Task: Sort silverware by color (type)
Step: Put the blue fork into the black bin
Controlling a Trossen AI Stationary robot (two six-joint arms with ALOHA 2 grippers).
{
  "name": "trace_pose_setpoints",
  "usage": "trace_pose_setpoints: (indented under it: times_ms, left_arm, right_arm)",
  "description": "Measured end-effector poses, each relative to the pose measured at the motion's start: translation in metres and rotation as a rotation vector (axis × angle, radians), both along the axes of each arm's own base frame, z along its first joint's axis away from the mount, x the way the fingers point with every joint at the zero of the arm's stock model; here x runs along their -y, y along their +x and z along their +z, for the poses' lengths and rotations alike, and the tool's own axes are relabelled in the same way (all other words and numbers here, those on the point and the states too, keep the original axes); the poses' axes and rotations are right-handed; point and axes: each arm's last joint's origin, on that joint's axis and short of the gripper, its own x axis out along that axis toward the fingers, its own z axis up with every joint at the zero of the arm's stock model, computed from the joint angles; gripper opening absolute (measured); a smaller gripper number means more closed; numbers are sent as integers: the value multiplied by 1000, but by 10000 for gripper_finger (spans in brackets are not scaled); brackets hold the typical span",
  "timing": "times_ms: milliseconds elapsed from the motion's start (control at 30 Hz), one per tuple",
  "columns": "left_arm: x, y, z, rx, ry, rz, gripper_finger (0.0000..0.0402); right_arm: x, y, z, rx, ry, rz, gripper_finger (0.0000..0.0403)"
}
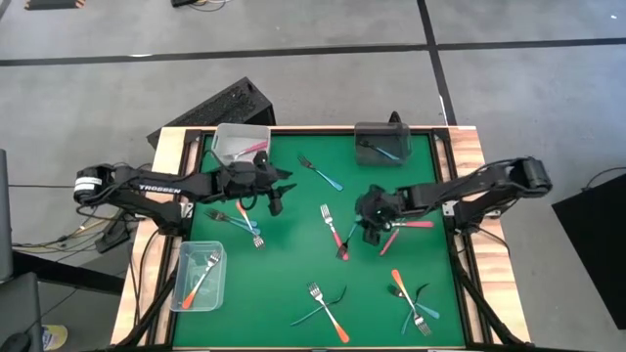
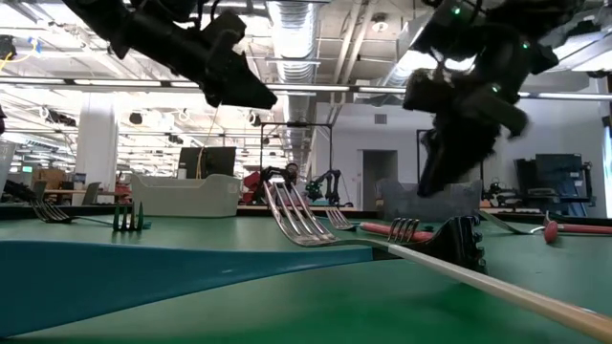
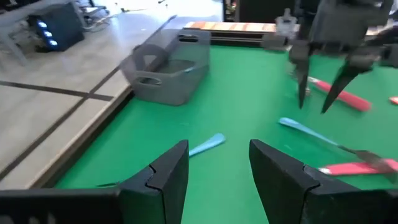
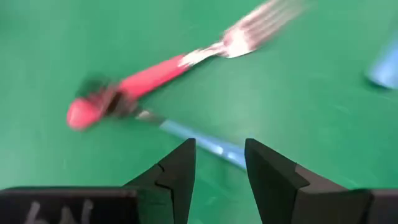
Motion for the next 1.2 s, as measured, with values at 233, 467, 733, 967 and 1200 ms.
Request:
trace_pose_setpoints:
  times_ms: [233,467,733,967,1200]
  left_arm:
    - [28,2,-2,-30,35,-13,157]
    - [40,2,-2,-28,48,1,157]
    - [50,0,-6,-58,29,-22,157]
    - [55,-1,-6,-67,66,-12,157]
    - [55,0,-5,-45,39,-3,157]
  right_arm:
    - [-7,24,-17,-87,-102,208,164]
    - [-12,41,-27,-132,-48,367,164]
    - [-12,48,-39,-188,-42,368,161]
    - [-6,41,-29,-187,-19,290,73]
    - [11,33,-10,-165,18,115,21]
